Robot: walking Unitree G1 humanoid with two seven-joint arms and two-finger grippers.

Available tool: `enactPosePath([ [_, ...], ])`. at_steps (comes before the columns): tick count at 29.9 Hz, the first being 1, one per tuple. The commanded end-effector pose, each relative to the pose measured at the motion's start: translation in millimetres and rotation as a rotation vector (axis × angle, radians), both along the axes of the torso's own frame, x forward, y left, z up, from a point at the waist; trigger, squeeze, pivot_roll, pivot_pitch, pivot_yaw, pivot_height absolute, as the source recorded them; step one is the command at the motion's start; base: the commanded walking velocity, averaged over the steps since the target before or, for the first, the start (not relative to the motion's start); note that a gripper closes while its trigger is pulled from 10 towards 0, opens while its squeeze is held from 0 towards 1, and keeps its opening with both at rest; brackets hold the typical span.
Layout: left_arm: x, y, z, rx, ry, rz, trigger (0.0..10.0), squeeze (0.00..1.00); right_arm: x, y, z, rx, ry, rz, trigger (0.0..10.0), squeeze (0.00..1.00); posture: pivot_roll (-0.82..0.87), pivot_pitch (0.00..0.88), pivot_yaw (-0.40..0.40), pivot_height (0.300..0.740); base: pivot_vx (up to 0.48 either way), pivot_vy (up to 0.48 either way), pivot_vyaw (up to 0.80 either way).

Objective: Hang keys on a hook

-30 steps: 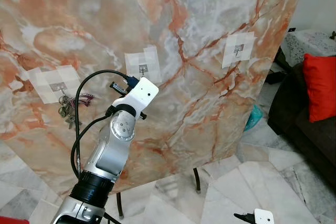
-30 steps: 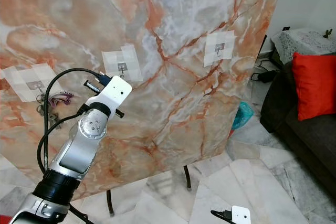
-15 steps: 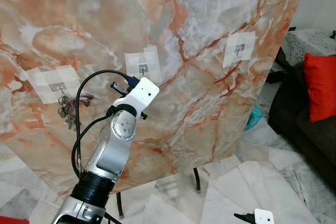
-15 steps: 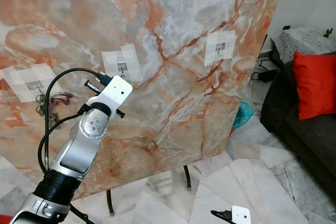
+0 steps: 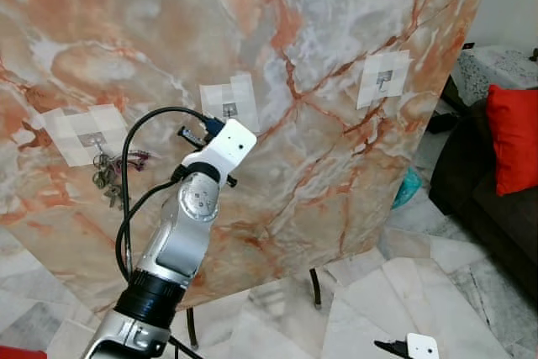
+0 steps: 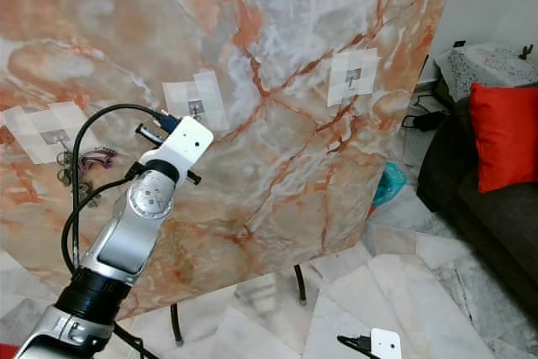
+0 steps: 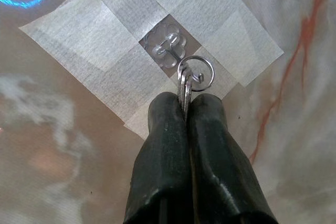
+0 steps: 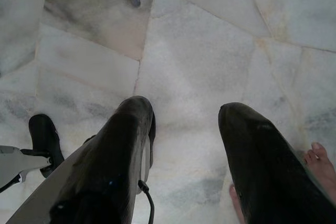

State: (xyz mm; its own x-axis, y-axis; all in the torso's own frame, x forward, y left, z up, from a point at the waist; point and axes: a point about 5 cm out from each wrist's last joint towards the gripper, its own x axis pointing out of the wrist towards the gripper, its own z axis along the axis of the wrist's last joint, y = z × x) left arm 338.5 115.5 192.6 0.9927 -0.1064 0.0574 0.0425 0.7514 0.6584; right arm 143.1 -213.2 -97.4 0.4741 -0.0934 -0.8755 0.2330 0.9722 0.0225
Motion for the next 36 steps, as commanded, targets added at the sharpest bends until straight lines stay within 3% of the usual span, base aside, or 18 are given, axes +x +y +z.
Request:
enactPosePath([
  [1, 2.5, -2.0, 7.7, 0.018, -0.018, 0.01, 10.0, 0.0, 0.3, -1.0, 0.4, -0.006, -0.008, -0.005, 10.0, 0.0, 0.05, 0.0, -0.031, 0.74, 0.0, 0.0, 0.0],
  [20, 2.0, 2.9, 2.7, 0.061, 0.037, 0.036, 10.0, 0.0, 0.7, -0.6, 0.5, -0.003, -0.012, -0.005, 10.0, 0.0, 0.04, 0.0, -0.032, 0.74, 0.0, 0.0, 0.0],
  [36, -0.6, -1.2, 8.6, 0.012, 0.033, 0.006, 10.0, 0.0, 0.9, -0.1, 0.6, 0.002, -0.015, -0.007, 10.0, 0.0, 0.05, 0.0, -0.031, 0.74, 0.0, 0.0, 0.0],
])
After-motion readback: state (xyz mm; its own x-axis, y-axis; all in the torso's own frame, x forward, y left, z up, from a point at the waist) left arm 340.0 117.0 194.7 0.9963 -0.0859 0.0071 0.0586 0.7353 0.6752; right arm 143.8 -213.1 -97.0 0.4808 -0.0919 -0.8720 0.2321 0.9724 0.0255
